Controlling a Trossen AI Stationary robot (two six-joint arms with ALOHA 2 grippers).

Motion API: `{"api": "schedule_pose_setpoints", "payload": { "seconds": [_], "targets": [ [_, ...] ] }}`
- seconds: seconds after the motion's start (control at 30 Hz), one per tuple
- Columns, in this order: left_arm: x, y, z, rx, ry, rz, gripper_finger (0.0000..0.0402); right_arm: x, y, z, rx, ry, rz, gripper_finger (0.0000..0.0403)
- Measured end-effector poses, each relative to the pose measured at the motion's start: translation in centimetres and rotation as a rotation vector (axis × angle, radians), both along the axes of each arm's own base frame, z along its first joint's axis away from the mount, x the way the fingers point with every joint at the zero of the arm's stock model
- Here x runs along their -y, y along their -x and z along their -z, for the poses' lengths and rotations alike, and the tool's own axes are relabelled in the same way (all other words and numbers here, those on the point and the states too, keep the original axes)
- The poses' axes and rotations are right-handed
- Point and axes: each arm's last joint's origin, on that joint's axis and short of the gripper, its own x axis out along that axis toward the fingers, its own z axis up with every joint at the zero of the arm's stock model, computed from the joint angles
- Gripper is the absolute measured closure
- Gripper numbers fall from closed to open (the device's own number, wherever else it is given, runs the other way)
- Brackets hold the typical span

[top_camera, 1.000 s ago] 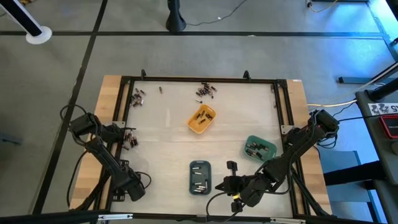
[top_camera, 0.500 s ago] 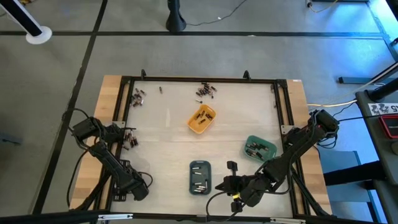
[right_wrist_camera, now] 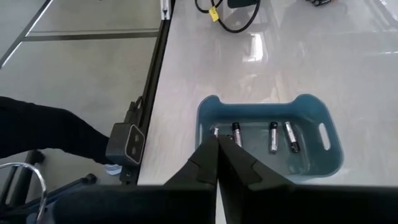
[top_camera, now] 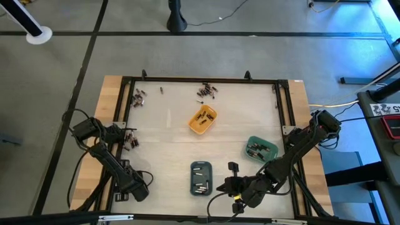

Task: Sort batteries
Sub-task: Put the silver battery into the blue bin

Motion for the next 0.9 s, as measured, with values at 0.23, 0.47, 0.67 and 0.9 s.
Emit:
{"api": "schedule_pose_setpoints", "payload": {
  "seconds": [0.23, 0.47, 0.67, 0.9],
  "targets": [
    [0.3, -1.1, -1.3, 0.057, 0.002, 0.006, 0.0229, 0.0, 0.0, 0.0, -0.003, -0.003, -0.005, 0.0398],
    [-0.2, -1.8, -3.9, 0.106, -0.016, 0.008, 0.0226, 0.0, 0.0, 0.0, -0.003, -0.003, -0.004, 0.0398],
    [-0.6, -3.0, -6.6, 0.274, 0.058, -0.032, 0.0224, 0.0, 0.0, 0.0, -0.003, -0.003, -0.005, 0.0398],
    [-1.3, -6.7, -10.1, 0.793, 0.107, -0.203, 0.0223, 0.0, 0.0, 0.0, -0.003, -0.002, -0.004, 0.0398]
  ]
}}
